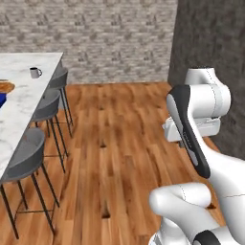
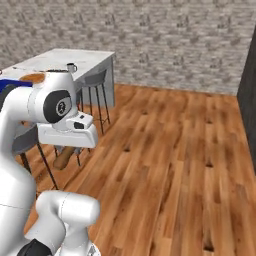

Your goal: Take the pizza cutter from the drawer on the left and place it on the dining counter for cutting.

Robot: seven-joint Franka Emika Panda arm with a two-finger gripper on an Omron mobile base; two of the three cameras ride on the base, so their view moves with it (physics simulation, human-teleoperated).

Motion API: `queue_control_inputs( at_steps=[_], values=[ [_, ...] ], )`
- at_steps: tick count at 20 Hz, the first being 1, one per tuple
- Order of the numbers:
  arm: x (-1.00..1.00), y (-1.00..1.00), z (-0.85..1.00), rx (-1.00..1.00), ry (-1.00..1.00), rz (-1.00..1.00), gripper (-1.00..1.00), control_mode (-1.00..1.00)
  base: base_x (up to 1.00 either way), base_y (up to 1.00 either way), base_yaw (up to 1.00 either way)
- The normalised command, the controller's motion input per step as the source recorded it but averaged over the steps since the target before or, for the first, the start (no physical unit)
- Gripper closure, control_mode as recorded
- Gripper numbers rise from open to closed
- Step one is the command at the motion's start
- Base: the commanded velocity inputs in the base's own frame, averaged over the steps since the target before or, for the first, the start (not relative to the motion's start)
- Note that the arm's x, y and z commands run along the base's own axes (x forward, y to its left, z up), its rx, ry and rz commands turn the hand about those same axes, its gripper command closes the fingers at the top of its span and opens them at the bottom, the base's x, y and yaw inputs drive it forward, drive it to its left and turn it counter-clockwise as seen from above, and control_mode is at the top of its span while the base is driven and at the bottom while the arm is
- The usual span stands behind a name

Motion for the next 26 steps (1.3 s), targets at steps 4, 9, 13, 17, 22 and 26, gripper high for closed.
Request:
queue_control_inputs(
  at_steps=[4, 9, 13, 17, 22, 26],
  values=[
    [0.00, 0.00, 0.00, 0.00, 0.00, 0.00, 1.00, 1.00, 1.00, 0.00, 0.09],
    [0.00, 0.00, 0.00, 0.00, 0.00, 0.00, 1.00, 1.00, 1.00, 0.00, 0.15],
    [0.00, 0.00, 0.00, 0.00, 0.00, 0.00, 1.00, 1.00, 1.00, -0.10, 0.30],
    [0.00, 0.00, 0.00, 0.00, 0.00, 0.00, 1.00, 1.00, 1.00, -0.14, 0.36],
    [0.00, 0.00, 0.00, 0.00, 0.00, 0.00, 1.00, 1.00, 0.97, -0.11, 0.64],
    [0.00, 0.00, 0.00, 0.00, 0.00, 0.00, 1.00, 1.00, 0.77, -0.06, 0.83]
  ],
)
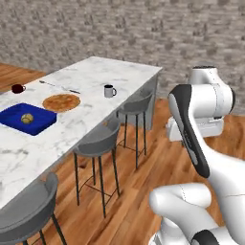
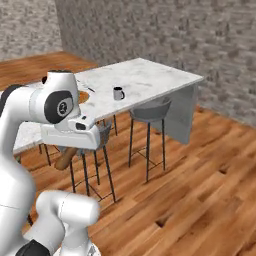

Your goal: Take the pizza cutter from the drawer on the left and place it on the dining counter for cutting.

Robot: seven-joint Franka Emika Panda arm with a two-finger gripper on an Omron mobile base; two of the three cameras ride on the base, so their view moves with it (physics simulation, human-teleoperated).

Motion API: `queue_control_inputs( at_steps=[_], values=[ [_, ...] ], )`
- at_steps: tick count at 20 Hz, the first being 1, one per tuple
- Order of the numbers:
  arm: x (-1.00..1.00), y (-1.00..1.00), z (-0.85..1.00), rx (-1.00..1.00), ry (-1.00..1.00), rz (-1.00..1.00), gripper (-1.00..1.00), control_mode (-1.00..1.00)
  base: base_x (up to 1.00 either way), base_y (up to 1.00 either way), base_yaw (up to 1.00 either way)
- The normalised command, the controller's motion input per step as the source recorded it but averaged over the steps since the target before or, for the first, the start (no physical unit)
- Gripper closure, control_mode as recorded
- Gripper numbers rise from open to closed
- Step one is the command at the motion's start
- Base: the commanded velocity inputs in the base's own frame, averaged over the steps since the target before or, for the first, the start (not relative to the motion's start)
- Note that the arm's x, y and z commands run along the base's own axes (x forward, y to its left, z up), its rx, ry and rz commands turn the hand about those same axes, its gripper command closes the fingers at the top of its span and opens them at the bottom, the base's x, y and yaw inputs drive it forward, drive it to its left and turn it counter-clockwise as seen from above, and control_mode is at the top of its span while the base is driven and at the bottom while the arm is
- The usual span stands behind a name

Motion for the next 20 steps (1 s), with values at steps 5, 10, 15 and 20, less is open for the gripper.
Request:
queue_control_inputs(
  at_steps=[5, 10, 15, 20],
  values=[
    [0.00, 0.00, 0.00, 0.00, 0.00, 0.00, 1.00, 1.00, 0.75, -0.08, 0.83],
    [0.00, 0.00, 0.00, 0.00, 0.00, 0.00, 1.00, 1.00, 0.78, -0.14, 0.81],
    [0.00, 0.00, 0.00, 0.00, 0.00, 0.00, 1.00, 1.00, 0.58, -0.50, 0.69],
    [0.00, 0.00, 0.00, 0.00, 0.00, 0.00, 1.00, 1.00, 0.27, -0.97, 0.43]
  ],
)
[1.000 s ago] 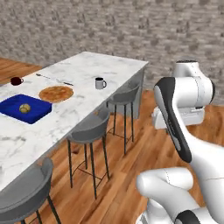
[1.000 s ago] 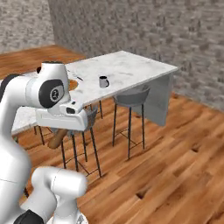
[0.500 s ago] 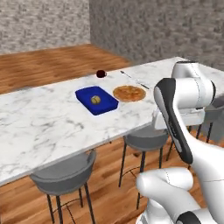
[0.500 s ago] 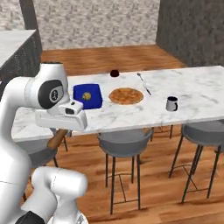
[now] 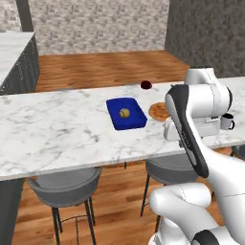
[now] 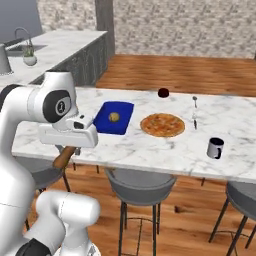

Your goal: Take the pizza cutter from the drawer on the left and place it on the dining counter for cutting.

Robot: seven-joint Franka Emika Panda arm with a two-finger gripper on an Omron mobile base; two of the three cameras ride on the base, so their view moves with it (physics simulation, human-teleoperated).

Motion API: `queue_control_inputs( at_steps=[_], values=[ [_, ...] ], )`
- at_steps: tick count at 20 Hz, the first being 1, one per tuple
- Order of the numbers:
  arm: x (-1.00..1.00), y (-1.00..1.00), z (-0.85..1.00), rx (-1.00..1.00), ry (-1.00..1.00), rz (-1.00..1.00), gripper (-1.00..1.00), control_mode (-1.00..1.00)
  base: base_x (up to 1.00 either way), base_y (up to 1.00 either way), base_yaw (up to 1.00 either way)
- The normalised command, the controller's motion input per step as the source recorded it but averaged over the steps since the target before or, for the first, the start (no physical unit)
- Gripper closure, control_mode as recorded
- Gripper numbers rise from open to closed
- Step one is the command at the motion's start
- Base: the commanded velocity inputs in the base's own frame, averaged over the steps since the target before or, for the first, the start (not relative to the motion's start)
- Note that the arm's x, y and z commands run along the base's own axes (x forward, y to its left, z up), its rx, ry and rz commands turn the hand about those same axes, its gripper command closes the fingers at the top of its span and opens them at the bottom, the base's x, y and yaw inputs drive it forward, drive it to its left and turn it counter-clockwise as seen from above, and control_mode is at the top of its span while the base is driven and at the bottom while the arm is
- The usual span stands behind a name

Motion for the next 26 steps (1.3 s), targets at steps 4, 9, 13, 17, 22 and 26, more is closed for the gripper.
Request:
queue_control_inputs(
  at_steps=[4, 9, 13, 17, 22, 26],
  values=[
    [0.00, 0.00, 0.00, 0.00, 0.00, 0.00, 1.00, 1.00, 0.02, -1.00, 0.24],
    [0.00, 0.00, 0.00, 0.00, 0.00, 0.00, 1.00, 1.00, 0.37, -0.54, 0.06],
    [0.00, 0.00, 0.00, 0.00, 0.00, 0.00, 1.00, 1.00, 0.55, -0.17, -0.04],
    [0.00, 0.00, 0.00, 0.00, 0.00, 0.00, 1.00, 1.00, 0.59, -0.11, -0.19],
    [0.00, 0.00, 0.00, 0.00, 0.00, 0.00, 1.00, 1.00, 0.40, -0.36, -0.18],
    [0.00, 0.00, 0.00, 0.00, 0.00, 0.00, 1.00, 1.00, 0.49, -0.31, -0.13]
  ],
)
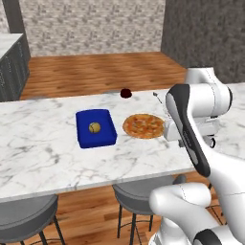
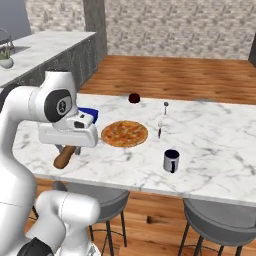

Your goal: Take the pizza cutter from the drawer on the left and place it on the dining counter for cutting.

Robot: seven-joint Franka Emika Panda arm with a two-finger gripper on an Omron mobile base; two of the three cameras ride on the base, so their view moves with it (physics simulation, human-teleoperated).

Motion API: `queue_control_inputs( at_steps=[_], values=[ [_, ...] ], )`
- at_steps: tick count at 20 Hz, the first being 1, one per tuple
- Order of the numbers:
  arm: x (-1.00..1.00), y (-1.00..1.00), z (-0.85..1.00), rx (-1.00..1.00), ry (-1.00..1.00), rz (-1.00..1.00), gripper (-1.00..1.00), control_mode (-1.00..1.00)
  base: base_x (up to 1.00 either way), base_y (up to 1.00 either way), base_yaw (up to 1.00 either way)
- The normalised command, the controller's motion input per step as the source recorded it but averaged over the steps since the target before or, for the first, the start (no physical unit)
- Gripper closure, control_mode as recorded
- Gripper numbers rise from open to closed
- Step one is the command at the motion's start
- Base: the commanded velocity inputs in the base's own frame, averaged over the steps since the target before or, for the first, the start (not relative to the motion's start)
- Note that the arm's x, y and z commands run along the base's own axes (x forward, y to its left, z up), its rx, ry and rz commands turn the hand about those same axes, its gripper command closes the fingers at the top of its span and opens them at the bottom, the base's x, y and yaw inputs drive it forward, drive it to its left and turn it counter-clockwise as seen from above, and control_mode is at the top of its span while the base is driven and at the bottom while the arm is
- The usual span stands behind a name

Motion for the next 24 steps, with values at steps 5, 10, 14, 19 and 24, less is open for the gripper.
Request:
queue_control_inputs(
  at_steps=[5, 10, 14, 19, 24],
  values=[
    [0.00, 0.00, 0.00, 0.00, 0.00, 0.00, 1.00, 1.00, 0.57, -0.29, -0.11],
    [0.12, -0.10, -0.04, 0.03, 0.00, -0.02, 1.00, -1.00, 0.43, -0.34, -0.09],
    [0.89, -0.63, -0.06, 0.18, -0.03, -0.08, 1.00, -1.00, 0.00, 0.00, 0.00],
    [0.95, -0.52, -0.15, 0.15, -0.03, -0.10, 1.00, -1.00, 0.00, 0.00, 0.00],
    [0.71, -0.01, -0.30, 0.00, -0.01, -0.27, 1.00, -1.00, 0.00, 0.00, 0.00]
  ],
)
